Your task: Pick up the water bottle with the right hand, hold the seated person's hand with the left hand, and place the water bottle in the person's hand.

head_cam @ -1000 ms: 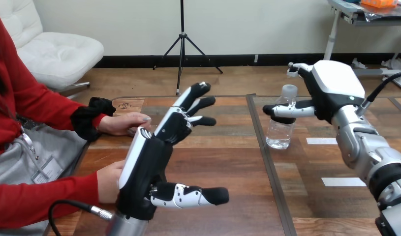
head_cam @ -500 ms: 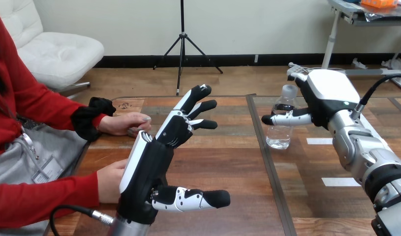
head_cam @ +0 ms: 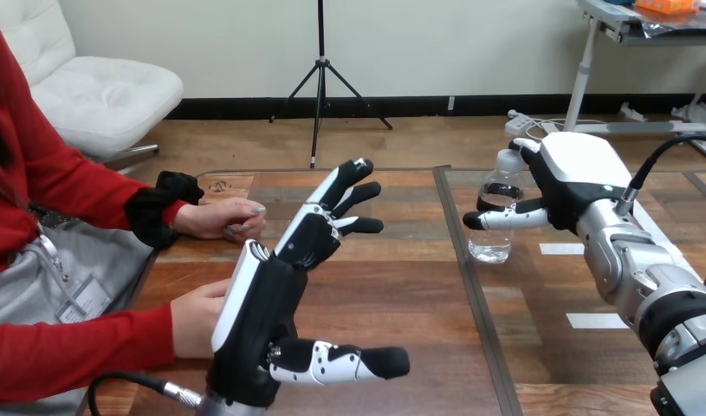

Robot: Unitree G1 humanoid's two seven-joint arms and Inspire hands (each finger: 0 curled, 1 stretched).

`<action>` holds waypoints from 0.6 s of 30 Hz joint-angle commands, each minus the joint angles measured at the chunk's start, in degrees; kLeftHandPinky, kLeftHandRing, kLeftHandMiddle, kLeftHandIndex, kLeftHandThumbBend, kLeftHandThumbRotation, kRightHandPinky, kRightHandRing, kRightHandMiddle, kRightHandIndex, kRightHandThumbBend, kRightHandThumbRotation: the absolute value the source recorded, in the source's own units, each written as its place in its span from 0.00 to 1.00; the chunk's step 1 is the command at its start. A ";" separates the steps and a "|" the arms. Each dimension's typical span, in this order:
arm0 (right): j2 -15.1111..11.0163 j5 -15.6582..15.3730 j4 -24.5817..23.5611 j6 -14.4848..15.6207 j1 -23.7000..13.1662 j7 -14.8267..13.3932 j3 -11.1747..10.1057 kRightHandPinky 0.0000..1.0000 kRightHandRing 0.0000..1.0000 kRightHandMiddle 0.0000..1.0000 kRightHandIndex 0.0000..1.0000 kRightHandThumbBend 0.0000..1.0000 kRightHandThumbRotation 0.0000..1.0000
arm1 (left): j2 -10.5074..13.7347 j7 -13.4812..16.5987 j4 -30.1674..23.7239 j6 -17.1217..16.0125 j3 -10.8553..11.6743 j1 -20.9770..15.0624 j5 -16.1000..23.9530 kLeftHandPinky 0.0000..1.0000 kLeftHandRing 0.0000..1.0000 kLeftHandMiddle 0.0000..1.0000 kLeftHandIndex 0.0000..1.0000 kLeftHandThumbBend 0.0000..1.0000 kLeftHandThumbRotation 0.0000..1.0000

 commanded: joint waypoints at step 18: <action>0.91 -0.06 0.94 0.99 -2.17 1.03 0.27 0.50 0.56 0.59 0.62 1.00 0.49 | -1.38 4.08 -4.76 -1.06 2.08 1.58 4.56 0.75 0.88 0.93 0.92 1.00 0.52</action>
